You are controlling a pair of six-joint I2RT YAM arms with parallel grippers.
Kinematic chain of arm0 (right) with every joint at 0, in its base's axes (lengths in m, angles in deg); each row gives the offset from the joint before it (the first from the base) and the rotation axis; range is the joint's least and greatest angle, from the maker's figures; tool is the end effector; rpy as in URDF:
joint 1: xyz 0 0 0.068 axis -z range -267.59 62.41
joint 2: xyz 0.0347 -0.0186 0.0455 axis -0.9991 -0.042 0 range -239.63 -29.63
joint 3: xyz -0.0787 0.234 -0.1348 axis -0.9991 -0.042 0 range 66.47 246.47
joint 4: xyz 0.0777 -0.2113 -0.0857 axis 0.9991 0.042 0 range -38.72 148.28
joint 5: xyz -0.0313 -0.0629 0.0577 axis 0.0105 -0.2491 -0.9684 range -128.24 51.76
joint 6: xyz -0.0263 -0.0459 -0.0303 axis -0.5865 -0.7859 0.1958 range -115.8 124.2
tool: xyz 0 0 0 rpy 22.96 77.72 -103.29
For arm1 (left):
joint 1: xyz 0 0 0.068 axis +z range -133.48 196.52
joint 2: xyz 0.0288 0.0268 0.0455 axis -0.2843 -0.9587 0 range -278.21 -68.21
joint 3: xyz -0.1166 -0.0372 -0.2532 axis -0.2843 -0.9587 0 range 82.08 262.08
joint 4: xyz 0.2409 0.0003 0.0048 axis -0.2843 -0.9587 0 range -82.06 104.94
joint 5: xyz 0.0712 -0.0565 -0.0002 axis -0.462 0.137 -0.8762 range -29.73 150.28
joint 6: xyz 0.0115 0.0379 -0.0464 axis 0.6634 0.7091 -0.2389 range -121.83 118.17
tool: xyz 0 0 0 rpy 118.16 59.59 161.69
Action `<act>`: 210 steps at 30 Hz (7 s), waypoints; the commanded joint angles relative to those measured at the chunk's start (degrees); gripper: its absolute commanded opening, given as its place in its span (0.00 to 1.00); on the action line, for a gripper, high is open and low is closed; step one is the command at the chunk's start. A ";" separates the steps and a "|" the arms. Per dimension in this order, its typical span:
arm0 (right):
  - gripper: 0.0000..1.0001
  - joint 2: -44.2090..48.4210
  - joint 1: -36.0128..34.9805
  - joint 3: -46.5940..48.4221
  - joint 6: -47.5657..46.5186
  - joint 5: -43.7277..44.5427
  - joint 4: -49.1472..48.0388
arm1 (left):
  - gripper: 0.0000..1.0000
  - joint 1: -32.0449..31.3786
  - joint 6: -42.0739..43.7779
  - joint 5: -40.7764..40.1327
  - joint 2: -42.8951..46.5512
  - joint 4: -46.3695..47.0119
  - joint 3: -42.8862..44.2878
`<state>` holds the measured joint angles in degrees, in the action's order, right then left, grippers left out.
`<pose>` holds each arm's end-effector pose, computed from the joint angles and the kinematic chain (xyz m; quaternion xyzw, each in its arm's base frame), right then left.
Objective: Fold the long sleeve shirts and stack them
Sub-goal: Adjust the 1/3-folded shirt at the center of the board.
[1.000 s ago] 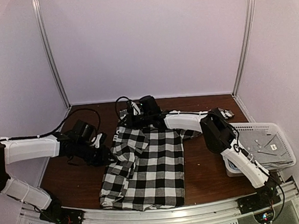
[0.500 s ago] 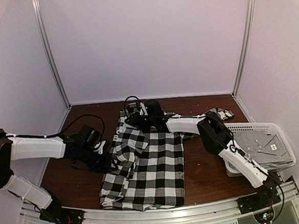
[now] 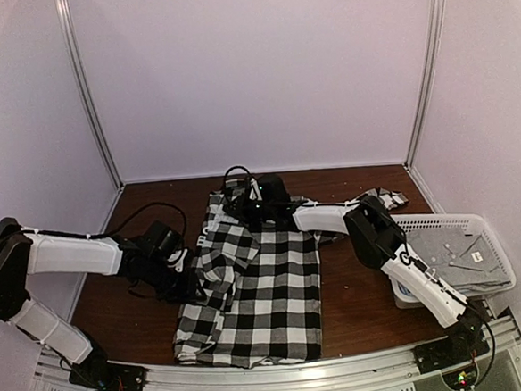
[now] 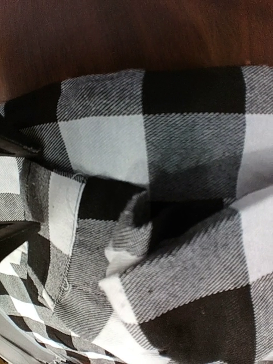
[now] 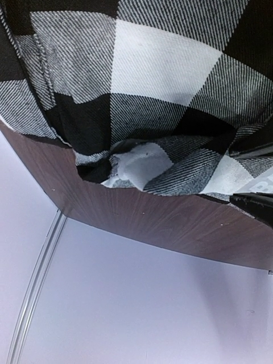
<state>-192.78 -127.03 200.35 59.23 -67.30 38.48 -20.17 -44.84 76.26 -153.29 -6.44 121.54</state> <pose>0.4602 0.4071 0.1036 -0.0436 0.7887 0.5618 0.2459 0.1861 -0.1543 0.1593 -0.0259 0.9705 -0.2311 0.0643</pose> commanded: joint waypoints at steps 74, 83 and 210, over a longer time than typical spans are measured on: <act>0.22 -2.39 0.23 1.47 2.89 -1.44 -4.67 | 0.00 -5.85 -0.70 -4.38 4.79 -15.22 5.82; 0.22 -2.52 0.33 1.55 3.07 -1.35 -4.76 | 0.00 -5.94 -1.11 -2.18 7.51 -15.93 1.87; 0.51 62.64 6.02 -59.55 -31.69 28.02 37.52 | 0.49 21.75 19.46 -3.24 -55.43 -7.53 89.84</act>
<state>-132.41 -128.32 138.39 28.98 -41.18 75.77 1.32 -25.87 72.48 -213.66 -14.38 209.62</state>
